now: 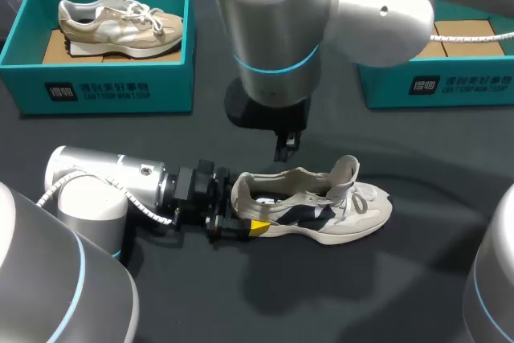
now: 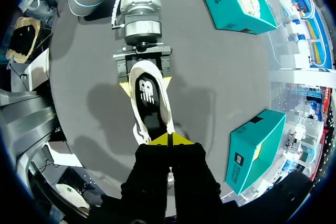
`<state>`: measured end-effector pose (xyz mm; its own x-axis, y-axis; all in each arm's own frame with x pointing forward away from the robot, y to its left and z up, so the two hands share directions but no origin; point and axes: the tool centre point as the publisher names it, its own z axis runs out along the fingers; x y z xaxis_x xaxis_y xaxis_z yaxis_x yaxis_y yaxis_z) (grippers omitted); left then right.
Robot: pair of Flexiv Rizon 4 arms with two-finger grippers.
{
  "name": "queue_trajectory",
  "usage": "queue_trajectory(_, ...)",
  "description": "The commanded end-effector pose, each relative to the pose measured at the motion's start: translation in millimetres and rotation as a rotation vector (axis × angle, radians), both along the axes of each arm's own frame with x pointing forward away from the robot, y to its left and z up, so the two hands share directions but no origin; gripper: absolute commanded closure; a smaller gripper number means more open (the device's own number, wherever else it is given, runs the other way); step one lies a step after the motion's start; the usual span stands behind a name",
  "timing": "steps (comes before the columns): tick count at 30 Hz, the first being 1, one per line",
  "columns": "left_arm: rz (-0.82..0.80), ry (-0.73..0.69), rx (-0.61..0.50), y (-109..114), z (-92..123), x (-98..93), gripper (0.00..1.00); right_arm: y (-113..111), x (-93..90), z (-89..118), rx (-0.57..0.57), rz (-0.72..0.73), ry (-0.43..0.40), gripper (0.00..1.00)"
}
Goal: Take the shoe out of the shoebox, open the shoe tongue, remove and reinsert the insole, then place the shoe into the shoebox
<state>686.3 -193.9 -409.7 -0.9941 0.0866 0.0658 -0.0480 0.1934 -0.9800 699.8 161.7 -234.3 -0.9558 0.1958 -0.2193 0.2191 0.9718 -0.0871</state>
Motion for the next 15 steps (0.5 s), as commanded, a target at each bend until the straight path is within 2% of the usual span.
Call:
queue_trajectory(1, 0.001, 0.0, 0.0, 0, -2, 1.1, 1.0, 11, 3.4, -9, -0.029, -0.008, 0.008, 1.0)
queue_trajectory(10, 0.001, 0.0, 0.0, 0, -2, 1.1, 1.0, 11, 3.4, -9, -0.029, -0.008, 0.008, 1.0)
queue_trajectory(15, 0.001, 0.0, 0.0, 0, -2, 1.1, 1.0, 21, -0.4, -40, -0.05, 0.075, 0.029, 1.0)
